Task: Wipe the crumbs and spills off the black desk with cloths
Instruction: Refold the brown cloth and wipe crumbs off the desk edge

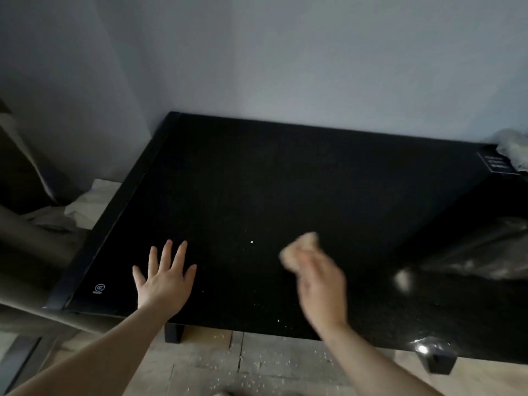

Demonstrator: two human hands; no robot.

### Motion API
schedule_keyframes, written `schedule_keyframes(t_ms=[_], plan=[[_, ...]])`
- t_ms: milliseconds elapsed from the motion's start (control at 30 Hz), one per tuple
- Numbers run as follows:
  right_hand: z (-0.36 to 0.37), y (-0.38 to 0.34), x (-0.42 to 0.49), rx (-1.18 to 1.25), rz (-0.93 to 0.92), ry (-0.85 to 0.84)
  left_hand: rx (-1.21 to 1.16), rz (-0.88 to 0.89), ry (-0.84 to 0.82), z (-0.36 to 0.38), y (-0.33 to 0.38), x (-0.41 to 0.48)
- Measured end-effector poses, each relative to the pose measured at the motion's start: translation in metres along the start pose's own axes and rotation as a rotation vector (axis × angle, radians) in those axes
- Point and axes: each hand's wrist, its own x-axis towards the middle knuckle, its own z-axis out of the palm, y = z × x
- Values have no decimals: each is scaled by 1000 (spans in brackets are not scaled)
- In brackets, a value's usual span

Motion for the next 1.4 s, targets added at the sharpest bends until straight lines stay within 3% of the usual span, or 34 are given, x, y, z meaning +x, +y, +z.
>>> schedule_keyframes(t_ms=[100, 167, 233, 400, 567, 667, 833, 1100, 1200, 1300, 1367, 1400], plan=[[-11, 29, 23, -202, 668, 44, 24, -5, -80, -1, -8, 5], [-6, 26, 40, -239, 769, -12, 27, 11, -108, -2, -9, 8], [8, 13, 60, -247, 645, -75, 20, 25, -131, -4, -10, 10], [55, -45, 97, -86, 116, -312, -1, 64, -166, -8, -15, 13], [53, -67, 79, -12, -235, -486, -16, 92, -174, -13, -20, 13], [33, -64, 52, 3, -337, -589, -6, 99, -159, -12, -20, 13], [4, -57, 5, 23, -355, -681, 15, 141, -99, -4, -19, 4], [-24, -45, -69, 102, -302, -520, 37, 269, -81, 5, -14, -17], [-33, -53, -80, 89, -266, -341, 47, 302, -73, 5, -16, -20], [-30, -42, -76, -60, 124, -1, 40, 346, -90, 1, -21, -21], [-22, -33, -75, -195, 432, 51, 45, 387, -87, -2, -28, -20], [-16, -35, -76, -215, 496, 54, 50, 409, -84, -2, -33, -20]])
